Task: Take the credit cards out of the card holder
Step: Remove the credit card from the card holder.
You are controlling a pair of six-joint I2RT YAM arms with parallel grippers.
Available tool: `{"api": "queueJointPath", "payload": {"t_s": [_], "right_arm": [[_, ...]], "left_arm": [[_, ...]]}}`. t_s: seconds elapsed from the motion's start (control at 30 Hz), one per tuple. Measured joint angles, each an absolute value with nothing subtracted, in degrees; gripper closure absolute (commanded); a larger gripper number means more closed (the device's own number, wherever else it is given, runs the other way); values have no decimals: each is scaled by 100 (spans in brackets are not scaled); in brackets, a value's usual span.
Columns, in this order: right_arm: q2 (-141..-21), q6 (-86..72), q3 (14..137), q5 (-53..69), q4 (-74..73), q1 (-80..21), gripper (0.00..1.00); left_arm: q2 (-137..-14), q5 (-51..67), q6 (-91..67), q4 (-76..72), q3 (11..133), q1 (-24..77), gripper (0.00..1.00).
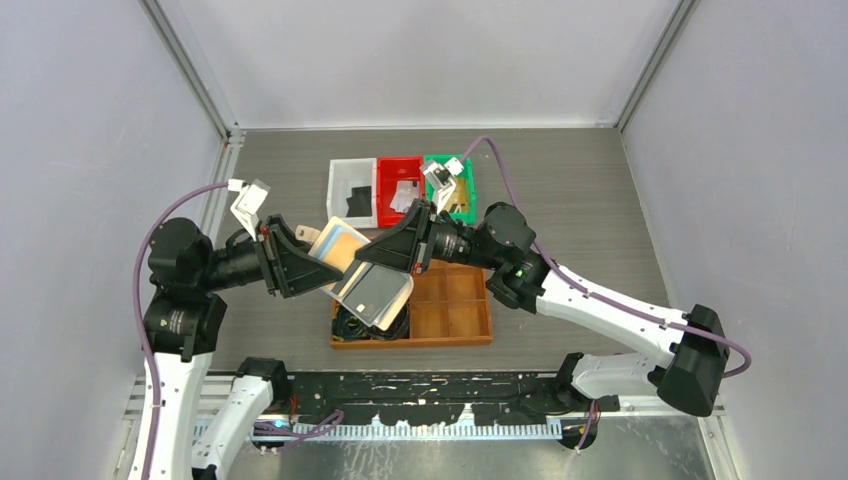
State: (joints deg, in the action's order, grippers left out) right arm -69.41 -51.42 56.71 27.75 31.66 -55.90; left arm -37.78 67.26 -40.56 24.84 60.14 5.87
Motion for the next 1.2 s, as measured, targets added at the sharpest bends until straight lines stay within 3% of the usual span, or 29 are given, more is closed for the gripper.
{"api": "queueJointPath", "payload": {"t_s": [0.1, 0.27, 0.3, 0.43, 0.47, 0.53, 0.67, 0.9, 1.2], "right_arm": [[-6976, -5142, 5671, 2773, 3173, -5612, 99], [-6980, -5131, 5671, 2770, 3155, -5614, 99], [-6980, -5129, 5671, 2768, 3135, -5614, 95], [-6980, -5116, 5677, 2716, 3044, -5614, 69], [-6980, -5107, 5690, 2696, 2989, -5614, 55], [-6965, -5085, 5736, 2615, 2786, -5612, 40], [-6654, -4908, 5765, 2189, 2137, -5546, 22], [-5664, -4687, 6208, 1044, 666, -5190, 22], [-5782, -5592, 6460, 1393, 784, -5131, 43]], "left_arm": [[-3793, 6779, -4237, 2364, 5874, 587, 60], [-3841, 6862, -4431, 2276, 5826, 587, 89], [-3839, 6893, -4451, 2248, 5826, 587, 93], [-3839, 6947, -4418, 2246, 5826, 587, 96], [-3844, 6923, -4335, 2298, 5826, 587, 99], [-3874, 6871, -4163, 2432, 5841, 587, 100], [-4128, 6678, -3649, 3002, 5994, 587, 100], [-4434, 6160, -2934, 3677, 6257, 585, 100], [-4351, 5389, -2799, 3699, 6257, 580, 100]]}}
